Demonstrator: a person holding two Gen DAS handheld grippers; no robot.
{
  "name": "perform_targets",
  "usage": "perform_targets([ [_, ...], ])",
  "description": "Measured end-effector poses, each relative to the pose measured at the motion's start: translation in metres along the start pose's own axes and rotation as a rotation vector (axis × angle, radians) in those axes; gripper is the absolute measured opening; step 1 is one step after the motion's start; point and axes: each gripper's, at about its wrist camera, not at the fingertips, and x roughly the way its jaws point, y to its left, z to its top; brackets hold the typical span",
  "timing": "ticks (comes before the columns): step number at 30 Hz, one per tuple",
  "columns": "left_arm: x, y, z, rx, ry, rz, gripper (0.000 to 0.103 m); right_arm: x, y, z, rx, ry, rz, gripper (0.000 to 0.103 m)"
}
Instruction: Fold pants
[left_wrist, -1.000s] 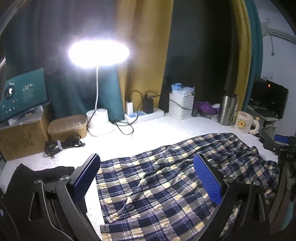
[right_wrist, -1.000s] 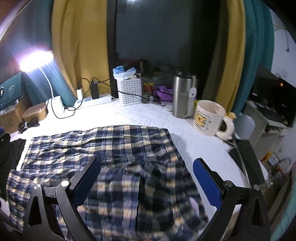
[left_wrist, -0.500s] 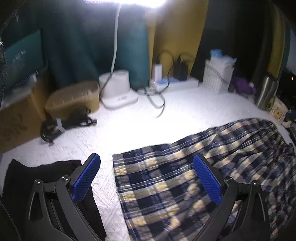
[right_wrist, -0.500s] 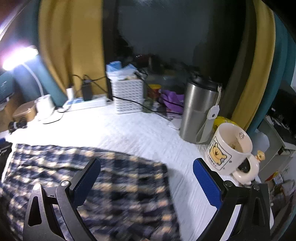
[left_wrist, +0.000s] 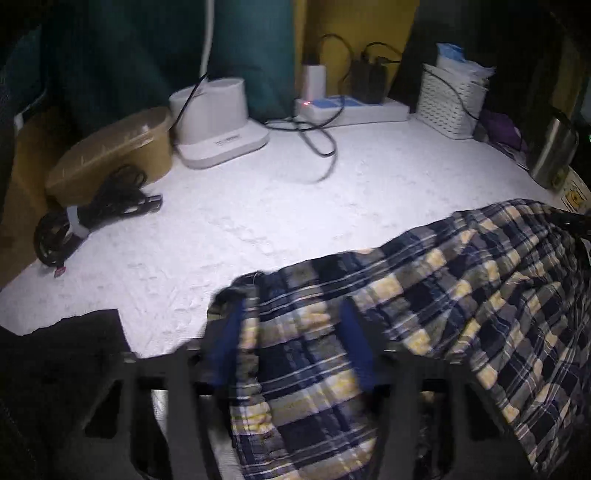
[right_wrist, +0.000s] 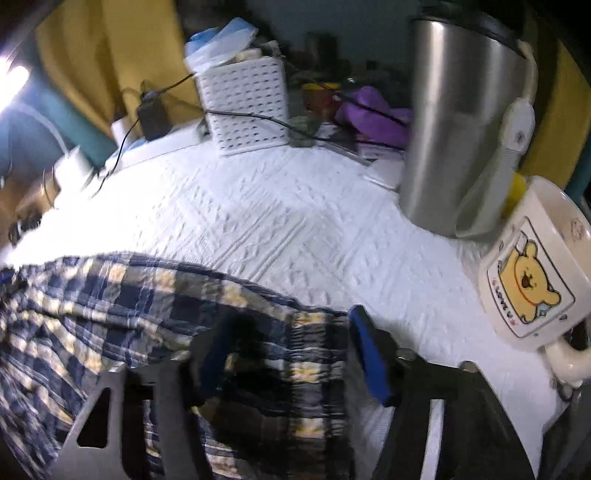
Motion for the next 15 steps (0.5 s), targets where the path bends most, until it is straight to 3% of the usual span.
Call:
perform_targets([
  [2,-0.002,-0.004,-0.001,0.019,-0.011,0.013,0.005,0.000,0.010,0.000,-0.047,-0.004,0.009,0.031],
  [7,-0.013,0.004,0.007,0.021,-0.073,0.055,0.001,-0.008,0.021,0.003,-0.094,-0.030,-0.044,0.027],
  [15,-0.037,0.018,0.052,0.047,-0.223,0.065,0.000,-0.037,0.020,0.032,-0.023,-0.162,-0.103,0.027],
])
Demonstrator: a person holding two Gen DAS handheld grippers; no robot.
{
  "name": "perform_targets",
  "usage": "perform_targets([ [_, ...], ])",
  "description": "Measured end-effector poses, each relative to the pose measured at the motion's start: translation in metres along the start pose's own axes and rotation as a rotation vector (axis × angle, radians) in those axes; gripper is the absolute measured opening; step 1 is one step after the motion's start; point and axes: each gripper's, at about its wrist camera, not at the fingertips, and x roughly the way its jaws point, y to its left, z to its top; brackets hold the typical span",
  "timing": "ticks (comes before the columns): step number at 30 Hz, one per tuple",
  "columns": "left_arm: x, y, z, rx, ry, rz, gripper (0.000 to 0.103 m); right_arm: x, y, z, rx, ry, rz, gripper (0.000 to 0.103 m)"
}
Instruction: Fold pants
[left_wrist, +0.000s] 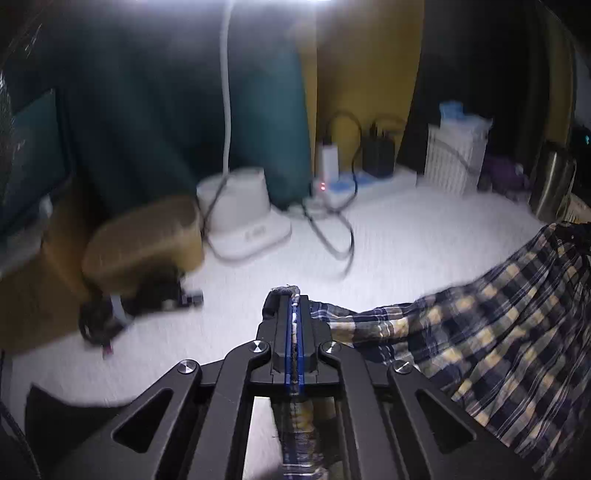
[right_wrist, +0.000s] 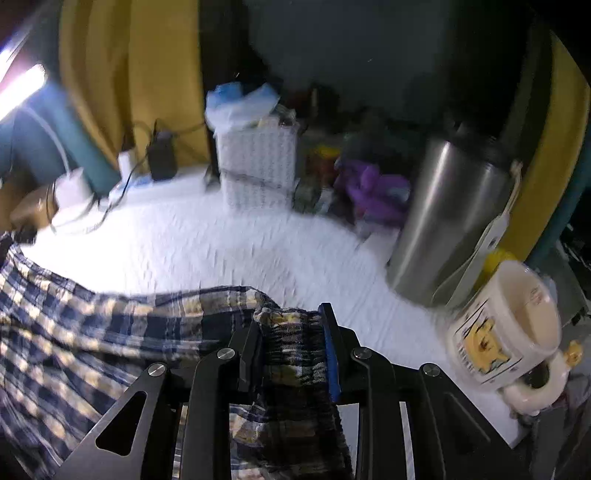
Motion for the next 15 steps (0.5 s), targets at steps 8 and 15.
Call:
perform_targets([
  [8,0.011,0.005,0.042,0.029,-0.084,-0.007,0.000,-0.001,-0.006,0.036,0.065,-0.081,-0.043,0.027],
  [15,0.044,0.022,0.031,-0.014,-0.018,0.038,0.000,0.039,-0.008,0.036,0.065,-0.022,-0.049,0.027],
])
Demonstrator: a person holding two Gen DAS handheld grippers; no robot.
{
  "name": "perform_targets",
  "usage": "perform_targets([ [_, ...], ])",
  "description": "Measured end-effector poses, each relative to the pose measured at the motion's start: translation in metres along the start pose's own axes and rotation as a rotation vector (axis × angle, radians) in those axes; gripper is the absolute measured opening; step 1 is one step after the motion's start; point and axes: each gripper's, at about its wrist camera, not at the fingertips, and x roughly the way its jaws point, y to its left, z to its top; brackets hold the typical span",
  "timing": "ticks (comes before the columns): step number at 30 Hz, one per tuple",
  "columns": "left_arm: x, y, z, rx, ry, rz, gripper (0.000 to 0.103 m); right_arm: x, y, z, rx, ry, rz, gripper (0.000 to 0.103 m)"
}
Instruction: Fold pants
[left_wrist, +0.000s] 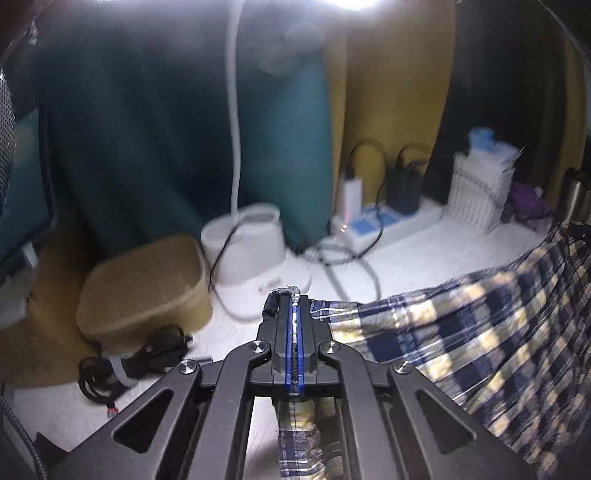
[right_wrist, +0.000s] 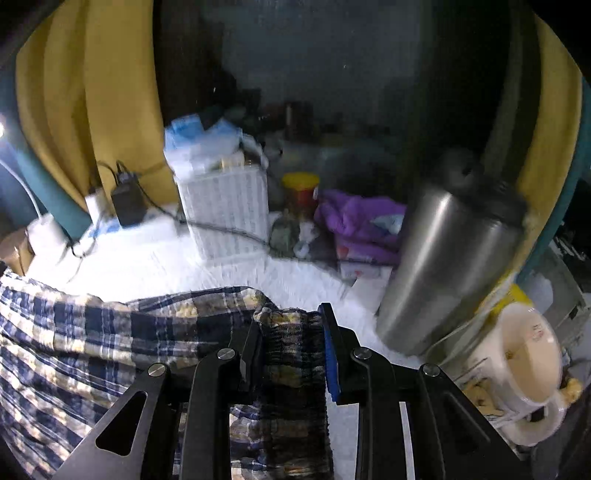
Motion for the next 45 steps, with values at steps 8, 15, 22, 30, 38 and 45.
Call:
perform_targets([
  [8,0.036,-0.006,-0.026,0.051,0.115,0.046,0.003,0.037,0.002,-0.020,-0.020,0.085,-0.011,0.027],
  [15,0.011,0.023,-0.025,-0.035,0.111,0.084,0.050,0.018,-0.006,-0.022,-0.007,0.041,-0.040,0.070],
  [22,-0.058,0.030,-0.052,-0.070,0.096,0.039,0.058,-0.032,-0.015,-0.041,0.004,-0.018,-0.046,0.074],
  [30,-0.111,0.008,-0.106,-0.102,0.146,-0.077,0.074,-0.076,-0.020,-0.091,-0.011,-0.006,-0.050,0.074],
  [38,-0.130,-0.002,-0.144,-0.144,0.179,-0.176,0.075,-0.108,-0.024,-0.134,-0.004,0.010,-0.040,0.074],
  [45,-0.142,-0.009,-0.161,-0.119,0.199,-0.263,0.075,-0.130,-0.024,-0.175,0.024,0.023,0.023,0.074],
])
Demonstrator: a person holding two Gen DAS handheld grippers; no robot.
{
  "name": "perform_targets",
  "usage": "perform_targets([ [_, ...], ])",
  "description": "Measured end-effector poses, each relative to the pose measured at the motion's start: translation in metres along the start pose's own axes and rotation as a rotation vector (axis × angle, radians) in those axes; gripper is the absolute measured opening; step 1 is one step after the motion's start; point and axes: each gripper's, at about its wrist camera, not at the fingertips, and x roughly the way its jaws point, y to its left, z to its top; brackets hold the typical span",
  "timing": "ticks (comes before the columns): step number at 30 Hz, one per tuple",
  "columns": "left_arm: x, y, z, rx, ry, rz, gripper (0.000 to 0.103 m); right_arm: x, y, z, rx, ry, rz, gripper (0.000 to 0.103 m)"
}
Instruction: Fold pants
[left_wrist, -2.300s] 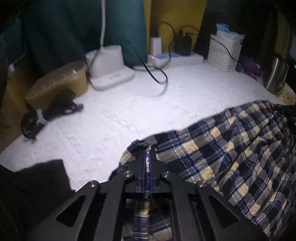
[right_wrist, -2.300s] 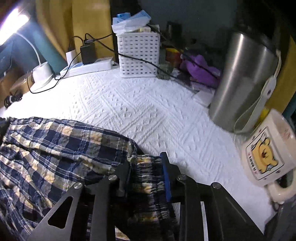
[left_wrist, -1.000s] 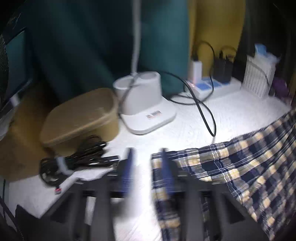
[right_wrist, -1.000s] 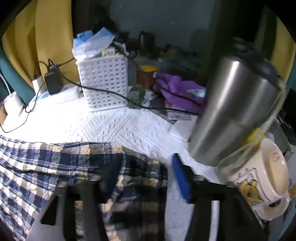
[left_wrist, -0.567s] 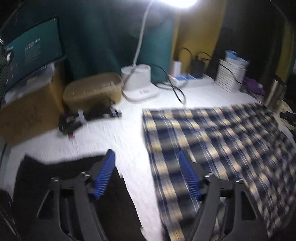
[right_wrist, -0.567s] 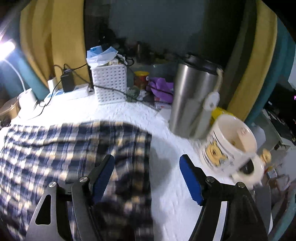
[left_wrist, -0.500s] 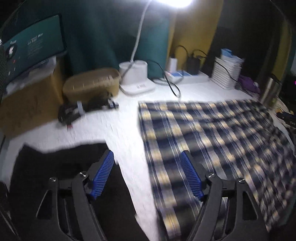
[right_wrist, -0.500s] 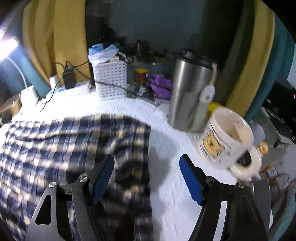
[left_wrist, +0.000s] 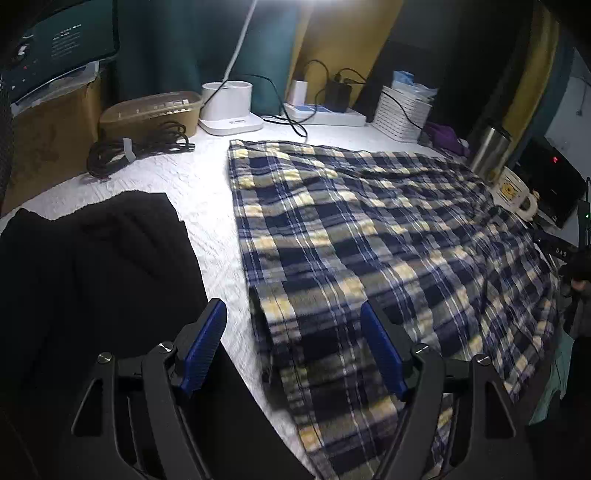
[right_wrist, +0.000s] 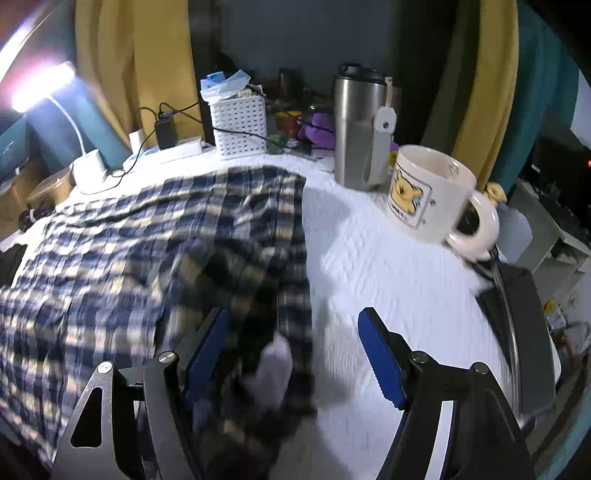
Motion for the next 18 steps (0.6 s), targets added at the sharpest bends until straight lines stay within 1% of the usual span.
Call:
perform_targets([
  [1,-0.001,0.000,-0.002,0.003,0.000,-0.005,0.075,-0.004,0.001,-0.005,-0.002,0.002,-0.003,0.069],
  [2,-0.002,-0.001,-0.005,0.005,0.000,-0.010,0.075,-0.009,0.002,-0.010,-0.003,0.003,-0.002,0.061],
  [4,-0.003,-0.003,-0.012,0.010,0.007,-0.028,0.075,-0.017,0.005,-0.017,-0.005,0.005,0.013,0.056],
  [7,-0.002,-0.009,-0.022,0.018,0.019,-0.046,0.075,-0.017,0.017,-0.028,-0.056,0.025,0.033,0.055],
  [9,0.000,-0.012,-0.028,0.018,0.032,-0.050,0.075,-0.013,0.023,-0.036,-0.070,0.046,0.034,0.044],
  [10,0.000,-0.014,-0.031,0.024,0.022,-0.044,0.075,-0.013,0.025,-0.039,-0.078,0.046,0.017,0.034],
  [11,0.000,-0.015,-0.033,0.034,0.007,-0.039,0.074,-0.013,0.025,-0.043,-0.086,0.039,-0.024,0.021],
  [12,-0.001,-0.017,-0.035,0.052,-0.007,-0.031,0.074,-0.015,0.023,-0.044,-0.075,0.038,-0.038,0.020],
  [13,-0.001,-0.019,-0.036,0.065,-0.011,-0.024,0.058,-0.019,0.019,-0.045,-0.051,0.035,-0.041,0.019],
  [14,-0.002,-0.021,-0.036,0.077,-0.016,-0.019,0.032,-0.024,0.014,-0.046,-0.023,0.029,-0.055,0.016],
  [16,0.002,-0.022,-0.036,0.094,-0.003,0.015,0.019,-0.029,0.007,-0.048,-0.008,0.023,-0.097,0.015],
  [17,0.003,-0.022,-0.036,0.100,-0.002,0.023,0.014,-0.031,0.003,-0.051,0.003,0.026,-0.122,0.014],
  [18,0.003,-0.023,-0.036,0.105,-0.002,0.029,0.014,-0.031,0.000,-0.055,0.013,0.034,-0.132,0.014],
])
